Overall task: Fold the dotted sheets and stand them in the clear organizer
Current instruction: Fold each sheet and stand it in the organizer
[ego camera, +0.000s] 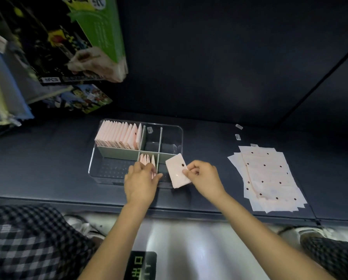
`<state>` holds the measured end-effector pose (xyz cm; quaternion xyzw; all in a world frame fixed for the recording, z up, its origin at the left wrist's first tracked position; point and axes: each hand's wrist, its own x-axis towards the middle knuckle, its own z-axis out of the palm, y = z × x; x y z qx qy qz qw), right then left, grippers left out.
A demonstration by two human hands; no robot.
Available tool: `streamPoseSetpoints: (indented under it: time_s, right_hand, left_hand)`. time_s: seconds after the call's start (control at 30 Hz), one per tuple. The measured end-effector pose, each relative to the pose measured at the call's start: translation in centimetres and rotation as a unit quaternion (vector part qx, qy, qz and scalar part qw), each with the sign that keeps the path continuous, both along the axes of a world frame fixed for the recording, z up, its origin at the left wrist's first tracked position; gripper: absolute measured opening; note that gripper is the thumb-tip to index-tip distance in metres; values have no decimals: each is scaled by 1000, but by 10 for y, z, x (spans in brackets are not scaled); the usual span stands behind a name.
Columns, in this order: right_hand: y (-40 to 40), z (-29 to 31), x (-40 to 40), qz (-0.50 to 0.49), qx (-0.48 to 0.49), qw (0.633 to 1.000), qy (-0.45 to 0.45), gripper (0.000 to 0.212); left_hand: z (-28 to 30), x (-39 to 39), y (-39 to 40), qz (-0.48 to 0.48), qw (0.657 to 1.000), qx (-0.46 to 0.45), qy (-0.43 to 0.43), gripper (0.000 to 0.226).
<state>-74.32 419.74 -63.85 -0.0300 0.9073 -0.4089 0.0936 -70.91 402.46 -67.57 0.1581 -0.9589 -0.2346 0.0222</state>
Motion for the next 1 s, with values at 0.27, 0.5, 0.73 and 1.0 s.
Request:
streamPoseSetpoints:
  time_s: [0.27, 0.5, 0.73, 1.0]
  right_hand:
    - [-42, -4, -13, -9, 34, 999, 26, 20]
    - [-79, -9, -26, 16, 114, 993, 8, 12]
    - [-109, -20, -24, 19, 160, 986, -45, 6]
    - [-108, -28, -27, 3, 191, 979, -68, 39]
  left_hand:
    - [-17, -6, -11, 52, 997, -51, -32, 31]
    - [-19, -9, -21, 96, 995, -5, -13, 26]
    - [-24, -5, -19, 91, 996, 25, 8, 18]
    - [-25, 0, -22, 86, 994, 59, 37, 10]
